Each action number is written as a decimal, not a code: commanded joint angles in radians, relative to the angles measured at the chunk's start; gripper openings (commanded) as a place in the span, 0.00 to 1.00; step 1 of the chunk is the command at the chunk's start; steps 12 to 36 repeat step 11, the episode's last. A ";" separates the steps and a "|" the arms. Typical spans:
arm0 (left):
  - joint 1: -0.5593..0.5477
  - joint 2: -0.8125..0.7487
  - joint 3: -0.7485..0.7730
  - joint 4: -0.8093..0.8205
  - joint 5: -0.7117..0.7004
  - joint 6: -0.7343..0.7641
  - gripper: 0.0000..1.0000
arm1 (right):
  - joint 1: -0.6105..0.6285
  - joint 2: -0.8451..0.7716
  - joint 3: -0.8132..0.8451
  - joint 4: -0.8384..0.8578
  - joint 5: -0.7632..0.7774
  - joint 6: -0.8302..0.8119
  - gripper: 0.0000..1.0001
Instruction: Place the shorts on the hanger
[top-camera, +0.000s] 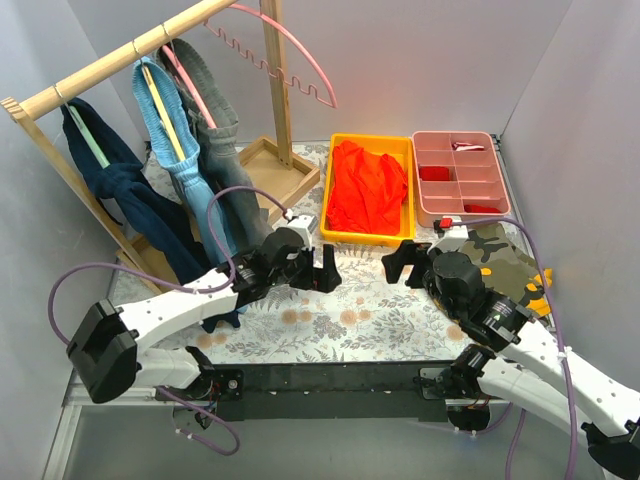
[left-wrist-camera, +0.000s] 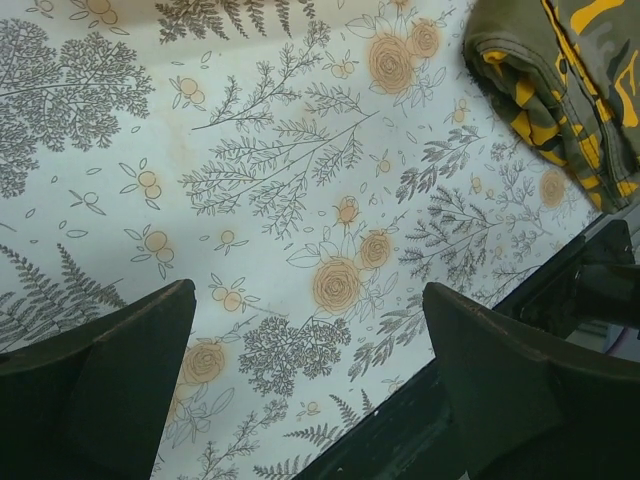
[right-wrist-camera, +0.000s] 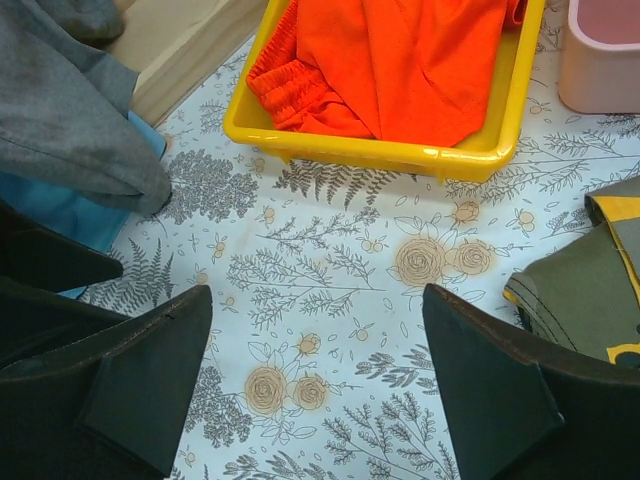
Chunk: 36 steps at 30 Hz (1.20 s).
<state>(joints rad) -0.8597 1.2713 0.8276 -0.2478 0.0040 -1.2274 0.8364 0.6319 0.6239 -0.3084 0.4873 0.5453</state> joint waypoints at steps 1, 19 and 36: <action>-0.001 -0.140 -0.044 0.081 -0.047 -0.041 0.98 | 0.001 -0.003 -0.015 0.018 0.000 0.024 0.93; -0.001 -0.233 -0.091 0.058 -0.059 -0.047 0.98 | 0.001 0.015 -0.027 0.028 0.010 0.024 0.94; -0.001 -0.233 -0.091 0.058 -0.059 -0.047 0.98 | 0.001 0.015 -0.027 0.028 0.010 0.024 0.94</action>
